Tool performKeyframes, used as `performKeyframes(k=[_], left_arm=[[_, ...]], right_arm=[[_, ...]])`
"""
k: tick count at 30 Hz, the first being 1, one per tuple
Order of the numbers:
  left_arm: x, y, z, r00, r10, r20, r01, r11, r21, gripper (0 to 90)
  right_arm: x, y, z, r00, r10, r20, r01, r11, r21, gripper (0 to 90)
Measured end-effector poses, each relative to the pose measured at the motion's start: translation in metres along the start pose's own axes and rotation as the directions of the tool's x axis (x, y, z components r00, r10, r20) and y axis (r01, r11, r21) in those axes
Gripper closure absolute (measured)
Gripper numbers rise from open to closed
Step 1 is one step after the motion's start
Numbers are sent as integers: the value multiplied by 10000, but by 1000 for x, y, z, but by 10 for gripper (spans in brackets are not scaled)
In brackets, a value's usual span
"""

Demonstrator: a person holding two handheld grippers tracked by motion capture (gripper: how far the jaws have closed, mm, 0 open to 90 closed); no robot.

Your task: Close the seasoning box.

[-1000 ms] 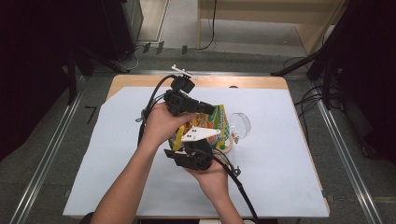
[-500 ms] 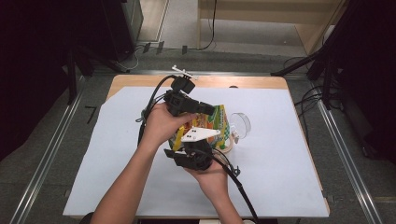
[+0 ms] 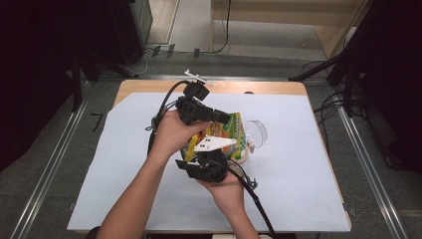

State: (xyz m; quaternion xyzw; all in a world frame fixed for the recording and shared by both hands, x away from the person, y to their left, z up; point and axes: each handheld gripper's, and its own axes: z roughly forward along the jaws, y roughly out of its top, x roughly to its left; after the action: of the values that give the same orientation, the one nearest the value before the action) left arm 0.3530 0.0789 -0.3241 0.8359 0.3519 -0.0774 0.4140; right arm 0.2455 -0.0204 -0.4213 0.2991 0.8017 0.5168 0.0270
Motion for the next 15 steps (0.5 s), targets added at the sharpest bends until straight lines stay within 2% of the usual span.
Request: performKeyframes(k=[15], left_arm=[[1,0,-1,10000,-22,-21,22,10000,26,761]], right_arm=[[0,0,2,10000,-11,-23,11,10000,13,702]])
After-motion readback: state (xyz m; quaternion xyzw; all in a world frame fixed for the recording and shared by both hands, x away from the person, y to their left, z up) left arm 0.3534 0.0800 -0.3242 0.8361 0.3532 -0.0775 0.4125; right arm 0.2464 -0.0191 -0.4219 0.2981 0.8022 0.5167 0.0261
